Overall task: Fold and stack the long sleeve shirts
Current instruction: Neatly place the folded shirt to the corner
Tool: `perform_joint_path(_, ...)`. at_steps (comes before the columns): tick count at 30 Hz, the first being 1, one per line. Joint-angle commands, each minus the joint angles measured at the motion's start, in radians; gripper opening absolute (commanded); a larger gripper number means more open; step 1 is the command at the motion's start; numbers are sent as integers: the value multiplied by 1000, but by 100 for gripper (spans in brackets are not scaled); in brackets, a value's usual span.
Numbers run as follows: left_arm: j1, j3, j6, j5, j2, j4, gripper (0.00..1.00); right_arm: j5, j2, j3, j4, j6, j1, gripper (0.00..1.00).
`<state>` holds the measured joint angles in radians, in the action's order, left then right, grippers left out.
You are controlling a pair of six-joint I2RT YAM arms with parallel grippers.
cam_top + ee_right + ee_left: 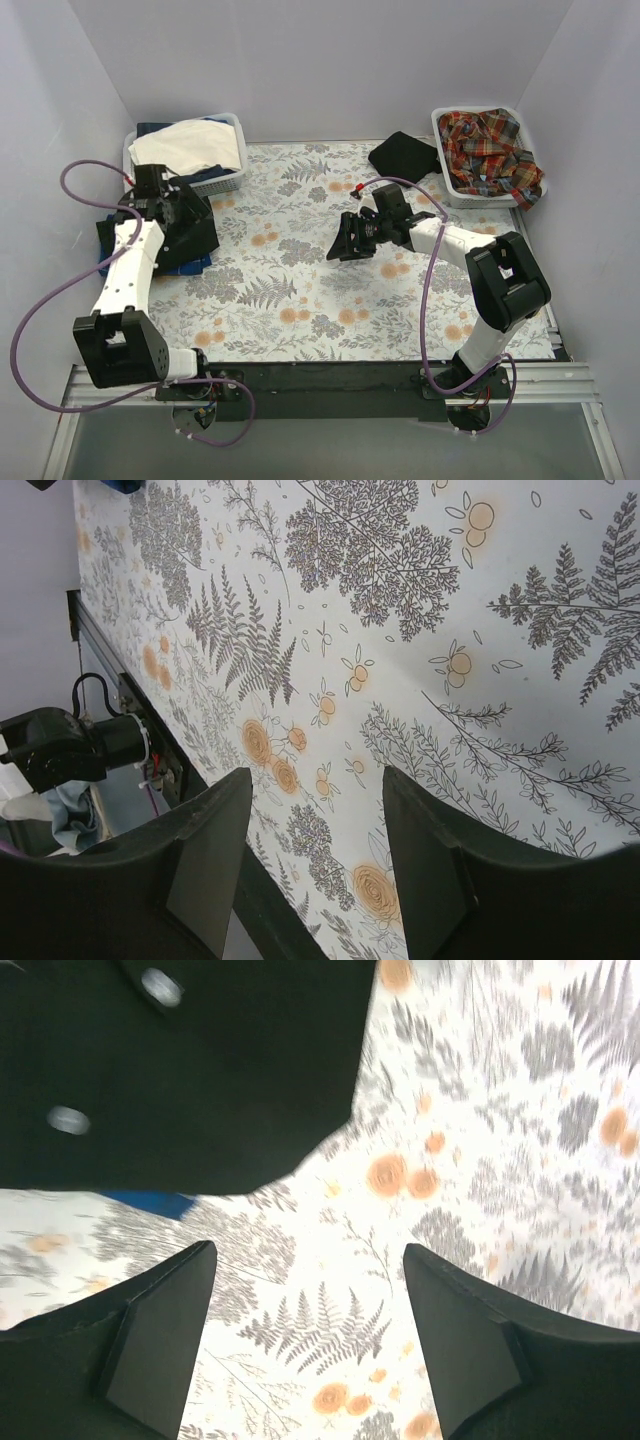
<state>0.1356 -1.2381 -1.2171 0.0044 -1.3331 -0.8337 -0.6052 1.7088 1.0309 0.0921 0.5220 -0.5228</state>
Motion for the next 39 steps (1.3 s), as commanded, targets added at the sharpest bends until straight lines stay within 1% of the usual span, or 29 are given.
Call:
perform_joint_path(1,-117,95,-39,99,-17,165,75,-13,0,-18,-51,15,3,63)
perform_joint_path(2,-120,100,-41,53,-35,182,75,-13,0,-23,-55,16,3,63)
perform_joint_path(3,-164,107,-56,30,-47,188,76,-16,-1,-29,-60,21,3,63)
perform_joint_path(8,-228,144,-101,-148,-93,222,77,-25,-14,-54,-81,32,3,63)
perform_joint_path(9,-238,146,-104,-226,-106,225,77,-27,-20,-58,-83,35,3,63)
perform_joint_path(11,-274,146,-110,-306,-121,226,77,-31,-24,-68,-107,35,3,63)
perform_joint_path(12,-284,141,-110,-390,-129,225,77,-36,-28,-71,-111,36,3,63)
perform_joint_path(14,-329,135,-104,-464,-149,217,77,-34,-29,-75,-112,36,3,63)
perform_joint_path(15,-349,121,-111,-512,-156,203,77,-33,-31,-78,-111,36,3,63)
perform_joint_path(16,-393,115,-114,-599,-169,194,77,-33,-32,-78,-111,35,3,63)
perform_joint_path(18,-433,100,-140,-680,-190,148,78,-33,-34,-81,-112,36,3,63)
perform_joint_path(19,-465,89,-150,-752,-199,131,78,-33,-34,-81,-114,36,3,63)
perform_joint_path(22,-493,51,-244,-834,-259,33,78,-38,-32,-83,-115,38,3,63)
perform_joint_path(23,-493,40,-283,-857,-277,-38,78,-39,-31,-81,-114,38,3,63)
perform_joint_path(24,-493,31,-339,-866,-278,-68,79,-42,-29,-78,-115,39,3,63)
perform_joint_path(26,-492,31,-370,-854,-258,-105,80,-44,-29,-75,-114,41,3,63)
perform_joint_path(27,-491,40,-381,-848,-214,-104,81,-48,-28,-72,-115,41,3,63)
perform_joint_path(29,-478,86,-400,-811,-157,-82,82,-51,-28,-69,-114,38,3,63)
perform_joint_path(30,-467,107,-403,-757,-99,-67,82,-56,-25,-71,-115,36,3,63)
perform_joint_path(34,-412,235,-404,-672,27,21,82,-65,-21,-74,-114,32,3,63)
perform_joint_path(36,-400,276,-406,-666,41,41,82,-70,-21,-75,-115,29,3,63)
perform_joint_path(39,-380,296,-409,-673,28,64,82,-74,-23,-81,-115,27,3,63)
